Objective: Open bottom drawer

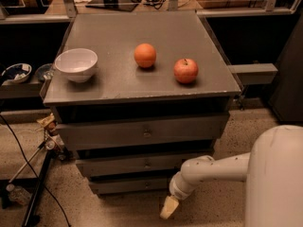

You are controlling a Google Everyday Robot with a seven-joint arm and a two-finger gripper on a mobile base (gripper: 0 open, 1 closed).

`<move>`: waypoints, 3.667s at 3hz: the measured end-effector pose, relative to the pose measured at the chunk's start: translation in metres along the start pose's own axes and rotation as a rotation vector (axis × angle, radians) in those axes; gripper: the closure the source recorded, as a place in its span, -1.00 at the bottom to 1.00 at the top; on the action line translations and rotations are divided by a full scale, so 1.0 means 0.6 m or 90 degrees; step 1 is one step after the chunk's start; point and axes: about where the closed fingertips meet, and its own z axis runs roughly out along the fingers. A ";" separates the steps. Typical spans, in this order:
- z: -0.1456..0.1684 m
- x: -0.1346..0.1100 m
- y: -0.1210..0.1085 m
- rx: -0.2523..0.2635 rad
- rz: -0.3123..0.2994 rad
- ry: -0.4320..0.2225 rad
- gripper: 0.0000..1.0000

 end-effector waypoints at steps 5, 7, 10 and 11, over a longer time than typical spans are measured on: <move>0.199 -0.044 -0.140 0.015 -0.057 -0.009 -1.00; 0.248 -0.033 -0.131 -0.030 -0.057 0.017 -1.00; 0.187 0.024 -0.091 -0.084 -0.044 0.018 -1.00; 0.144 0.040 -0.065 -0.092 -0.027 -0.007 -1.00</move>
Offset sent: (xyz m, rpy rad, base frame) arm 0.0422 -0.0083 -0.0573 -0.0174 -0.0338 0.0656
